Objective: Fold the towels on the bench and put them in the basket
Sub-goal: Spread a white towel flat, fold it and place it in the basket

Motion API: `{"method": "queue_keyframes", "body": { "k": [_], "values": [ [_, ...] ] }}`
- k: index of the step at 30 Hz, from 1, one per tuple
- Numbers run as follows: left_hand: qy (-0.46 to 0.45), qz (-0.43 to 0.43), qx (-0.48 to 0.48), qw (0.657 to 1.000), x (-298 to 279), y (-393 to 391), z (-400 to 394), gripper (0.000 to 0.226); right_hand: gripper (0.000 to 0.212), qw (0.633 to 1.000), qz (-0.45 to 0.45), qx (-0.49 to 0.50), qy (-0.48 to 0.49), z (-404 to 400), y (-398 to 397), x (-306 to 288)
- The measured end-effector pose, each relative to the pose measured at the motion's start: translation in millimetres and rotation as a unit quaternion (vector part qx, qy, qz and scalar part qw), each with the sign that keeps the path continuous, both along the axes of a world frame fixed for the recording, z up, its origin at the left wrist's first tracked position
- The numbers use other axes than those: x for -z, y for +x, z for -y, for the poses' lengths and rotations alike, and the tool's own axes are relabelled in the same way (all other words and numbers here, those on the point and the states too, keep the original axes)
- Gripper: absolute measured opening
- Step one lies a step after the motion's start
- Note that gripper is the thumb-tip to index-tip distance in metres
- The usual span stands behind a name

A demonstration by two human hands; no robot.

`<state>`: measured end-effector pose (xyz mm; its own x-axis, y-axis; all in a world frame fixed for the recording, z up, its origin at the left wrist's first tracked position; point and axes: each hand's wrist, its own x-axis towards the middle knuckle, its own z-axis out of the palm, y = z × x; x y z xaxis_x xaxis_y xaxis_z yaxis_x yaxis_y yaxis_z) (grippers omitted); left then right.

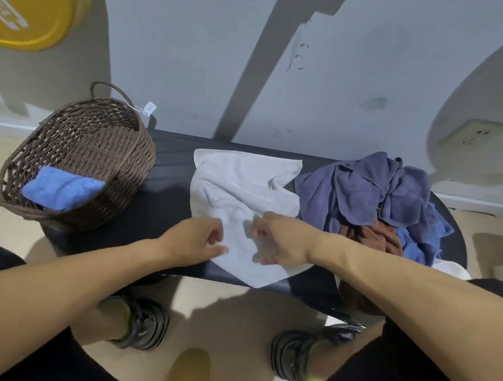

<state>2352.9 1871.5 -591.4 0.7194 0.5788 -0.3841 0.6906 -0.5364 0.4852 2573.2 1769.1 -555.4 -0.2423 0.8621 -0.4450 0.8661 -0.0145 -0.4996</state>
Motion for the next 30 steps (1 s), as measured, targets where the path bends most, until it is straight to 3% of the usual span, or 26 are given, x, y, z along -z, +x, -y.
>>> {"method": "queue_keyframes", "body": {
  "k": [4,7,9,13,18,21,24,30],
  "values": [
    [0.019,0.002,0.121,0.992,17.3,-2.6,20.9,0.039,0.057,0.991,0.099,-0.086,-0.013,12.2,-21.3,26.6],
    [-0.005,0.014,0.121,0.993,22.0,-0.5,16.9,0.034,0.028,0.995,0.082,-0.054,0.004,5.9,-25.8,31.1],
    [-0.069,0.031,0.093,0.993,19.0,3.5,8.0,0.024,0.013,0.998,0.054,-0.037,0.001,-0.6,-24.0,28.8],
    [-0.122,0.014,0.044,0.991,8.6,15.9,-7.4,0.013,0.007,0.999,0.02,-0.035,-0.024,-17.3,-13.4,13.6],
    [-0.112,0.11,-0.115,0.981,-9.1,29.5,-30.9,0.009,0.004,0.994,0.012,0.101,0.033,-35.3,10.0,-17.3],
    [-0.165,0.155,-0.211,0.951,-17.1,35.8,-37.9,0.011,0.019,0.974,-0.047,0.207,0.082,-37.0,11.9,-30.3],
    [-0.249,0.191,-0.227,0.922,-30.3,43.6,-39.4,0.027,0.036,0.957,-0.156,0.242,0.032,-33.1,-0.9,-38.8],
    [-0.286,0.219,-0.259,0.896,-53.9,53.2,-39.4,0.023,0.006,0.96,-0.154,0.22,0.08,-29.9,-10.5,-34.6]
  ]
}}
